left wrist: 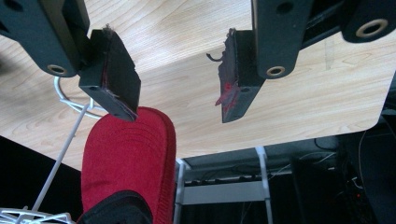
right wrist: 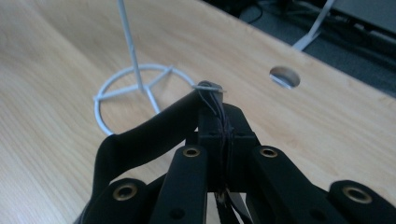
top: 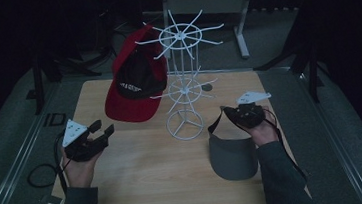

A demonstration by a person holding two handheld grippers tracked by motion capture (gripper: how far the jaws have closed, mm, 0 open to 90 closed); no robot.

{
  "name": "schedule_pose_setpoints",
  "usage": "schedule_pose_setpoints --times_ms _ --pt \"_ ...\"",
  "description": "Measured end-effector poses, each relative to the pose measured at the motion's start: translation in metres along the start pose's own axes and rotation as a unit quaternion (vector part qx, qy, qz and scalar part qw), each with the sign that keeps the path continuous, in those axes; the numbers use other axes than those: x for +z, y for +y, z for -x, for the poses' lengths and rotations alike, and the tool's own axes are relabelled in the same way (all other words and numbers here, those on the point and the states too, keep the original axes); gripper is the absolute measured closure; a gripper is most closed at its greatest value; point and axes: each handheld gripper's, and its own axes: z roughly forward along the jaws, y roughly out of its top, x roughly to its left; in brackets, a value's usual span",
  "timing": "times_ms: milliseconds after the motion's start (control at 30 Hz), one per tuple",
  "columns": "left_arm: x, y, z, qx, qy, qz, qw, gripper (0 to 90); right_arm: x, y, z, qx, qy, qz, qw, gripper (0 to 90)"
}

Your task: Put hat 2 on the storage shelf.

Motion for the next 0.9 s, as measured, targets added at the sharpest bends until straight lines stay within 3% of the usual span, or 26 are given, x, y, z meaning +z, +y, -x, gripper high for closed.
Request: schedule_pose_setpoints --times_ms 33,300,900 --pt "0.0 0.0 -0.001 -0.001 0.0 0.001 1.0 48.7 -0.005 0.003 0.001 0.008 0.0 0.017 0.9998 88.0" --pt "-0.001 0.0 -0.001 -0.002 0.0 0.001 1.0 48.6 -0.021 0.011 0.001 0.032 0.019 0.057 0.9977 88.0" --pt "0.0 0.0 -0.001 -0.005 -0.001 0.001 1.0 48.6 -0.052 0.032 -0.011 0.019 0.029 0.108 0.9936 88.0"
